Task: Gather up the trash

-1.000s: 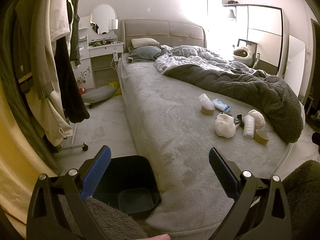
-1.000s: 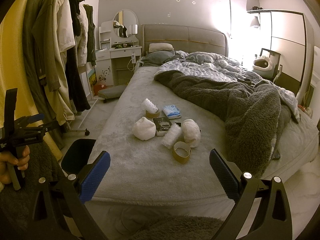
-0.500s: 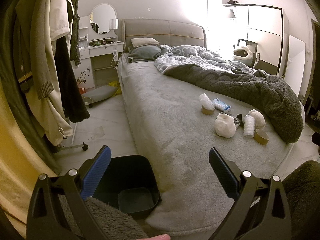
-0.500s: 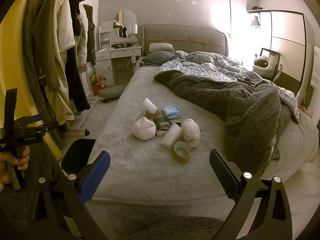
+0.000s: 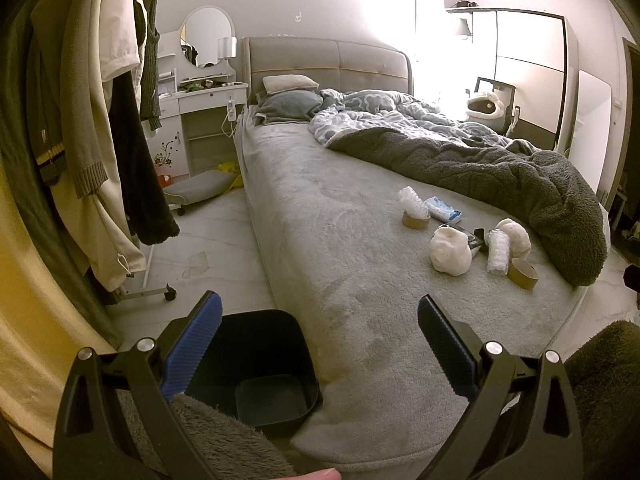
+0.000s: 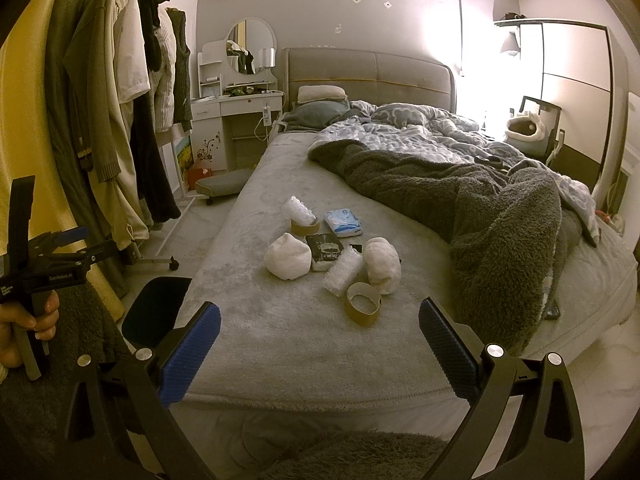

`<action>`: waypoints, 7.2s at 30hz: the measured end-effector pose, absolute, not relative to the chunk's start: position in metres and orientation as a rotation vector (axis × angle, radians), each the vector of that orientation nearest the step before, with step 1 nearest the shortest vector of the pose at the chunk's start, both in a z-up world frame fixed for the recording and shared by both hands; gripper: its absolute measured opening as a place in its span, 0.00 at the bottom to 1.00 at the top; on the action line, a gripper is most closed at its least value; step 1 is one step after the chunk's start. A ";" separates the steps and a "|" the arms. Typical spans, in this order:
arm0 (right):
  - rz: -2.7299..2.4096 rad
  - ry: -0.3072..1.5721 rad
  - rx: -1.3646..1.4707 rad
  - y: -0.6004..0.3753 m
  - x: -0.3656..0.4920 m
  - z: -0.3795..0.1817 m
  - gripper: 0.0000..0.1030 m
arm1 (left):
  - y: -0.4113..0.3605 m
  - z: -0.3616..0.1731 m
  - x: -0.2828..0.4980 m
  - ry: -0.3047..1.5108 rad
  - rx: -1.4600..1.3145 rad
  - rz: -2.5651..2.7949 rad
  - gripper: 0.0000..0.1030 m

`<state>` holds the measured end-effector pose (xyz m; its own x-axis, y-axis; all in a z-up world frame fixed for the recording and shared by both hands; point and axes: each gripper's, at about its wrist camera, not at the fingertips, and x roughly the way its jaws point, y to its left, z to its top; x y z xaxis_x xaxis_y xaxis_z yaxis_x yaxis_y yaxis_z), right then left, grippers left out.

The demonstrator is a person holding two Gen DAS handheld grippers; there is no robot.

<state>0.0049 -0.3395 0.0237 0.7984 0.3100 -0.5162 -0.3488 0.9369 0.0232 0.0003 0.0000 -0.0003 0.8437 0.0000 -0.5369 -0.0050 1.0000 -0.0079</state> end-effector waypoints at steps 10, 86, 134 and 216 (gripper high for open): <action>0.353 0.542 -0.076 -0.339 0.005 0.023 0.97 | 0.000 0.000 0.000 0.567 -0.009 0.002 0.97; 0.374 0.724 0.069 -0.382 0.234 -0.037 0.32 | -0.146 -0.085 0.203 0.835 0.098 -0.568 0.58; 0.791 0.819 -0.002 -0.048 0.225 -0.043 0.32 | 0.129 -0.182 0.171 1.150 -0.175 0.027 0.45; 0.784 0.855 -0.217 -0.034 0.199 -0.063 0.73 | 0.120 0.025 0.137 0.518 -0.150 -0.119 0.63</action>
